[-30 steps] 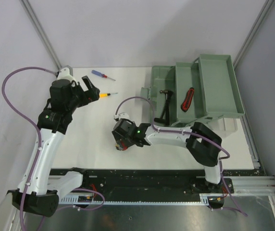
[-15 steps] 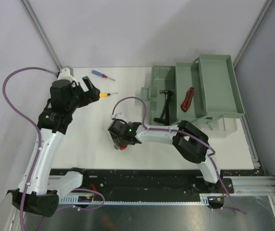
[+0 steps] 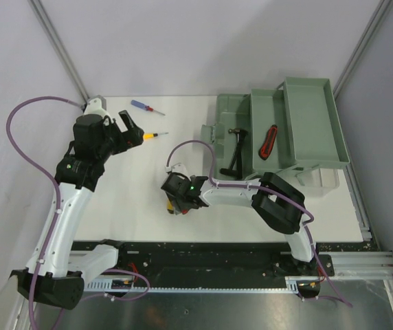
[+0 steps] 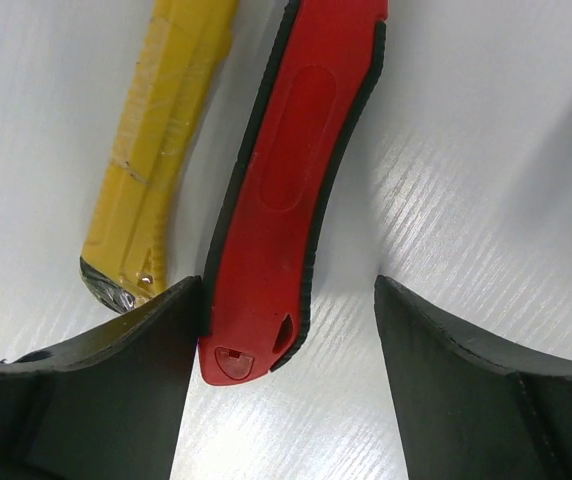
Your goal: Pack the tool kit
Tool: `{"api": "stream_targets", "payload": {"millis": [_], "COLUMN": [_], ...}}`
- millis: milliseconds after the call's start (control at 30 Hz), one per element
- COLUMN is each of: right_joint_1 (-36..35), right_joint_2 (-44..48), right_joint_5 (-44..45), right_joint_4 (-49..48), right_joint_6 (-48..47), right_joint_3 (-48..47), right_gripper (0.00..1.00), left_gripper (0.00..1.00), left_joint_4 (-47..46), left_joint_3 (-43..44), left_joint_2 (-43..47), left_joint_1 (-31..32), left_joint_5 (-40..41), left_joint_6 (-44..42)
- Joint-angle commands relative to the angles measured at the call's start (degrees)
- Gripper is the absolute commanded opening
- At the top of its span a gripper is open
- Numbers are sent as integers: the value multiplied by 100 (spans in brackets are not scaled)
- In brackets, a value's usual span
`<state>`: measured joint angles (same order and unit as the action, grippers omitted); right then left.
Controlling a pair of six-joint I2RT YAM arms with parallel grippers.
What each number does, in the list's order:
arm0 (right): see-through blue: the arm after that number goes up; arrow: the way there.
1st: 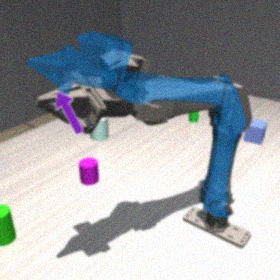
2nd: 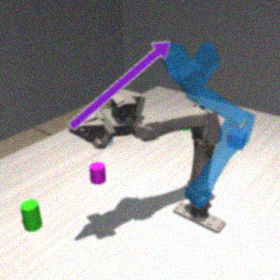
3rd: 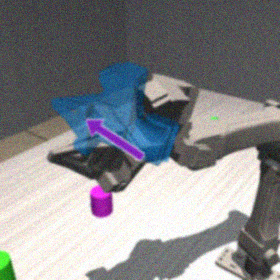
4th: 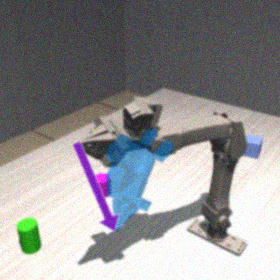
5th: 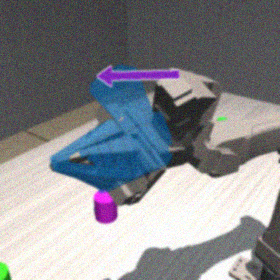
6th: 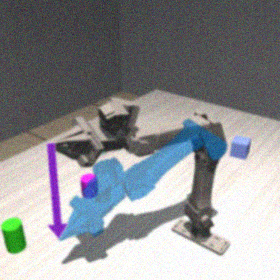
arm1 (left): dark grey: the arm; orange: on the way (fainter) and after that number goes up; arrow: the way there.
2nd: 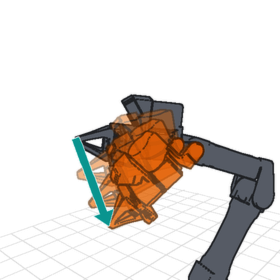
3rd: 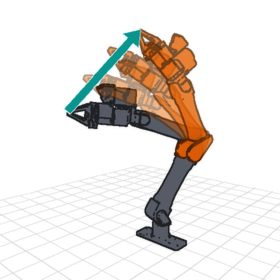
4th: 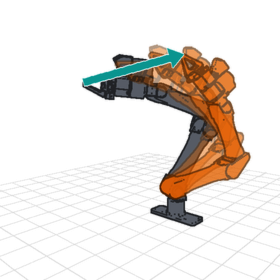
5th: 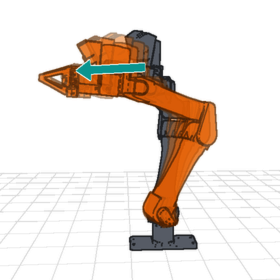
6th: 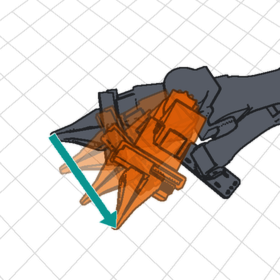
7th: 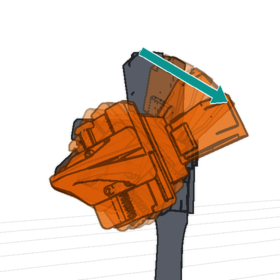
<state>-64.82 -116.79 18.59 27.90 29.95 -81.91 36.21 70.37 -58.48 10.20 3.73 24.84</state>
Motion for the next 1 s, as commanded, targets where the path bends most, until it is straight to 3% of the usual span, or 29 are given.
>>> {"api": "stream_targets", "payload": {"millis": [0,200,400,533,967], "right_joint_1": [51,104,135,115,336], "right_joint_2": [124,1,-49,275,2778], "right_joint_5": [70,-139,-365,-180,502], "right_joint_4": [-223,-327,-226,-242,-525], "right_joint_6": [-233,-331,-295,-365,-908], "right_joint_3": [35,35,37,35,39], "right_gripper": [72,58,21,3,0], "left_gripper": [99,99,99,99,100], "left_joint_4": [-66,-66,-63,-66,-69], "left_joint_3": [-40,-41,-54,-73,-60], "left_joint_2": [14,-14,-25,-23,-62], "left_joint_1": [-42,-44,-44,-44,-44], "left_joint_5": [-65,-74,-82,-95,-124], "left_joint_6": [-134,-137,-149,-148,-133]}}
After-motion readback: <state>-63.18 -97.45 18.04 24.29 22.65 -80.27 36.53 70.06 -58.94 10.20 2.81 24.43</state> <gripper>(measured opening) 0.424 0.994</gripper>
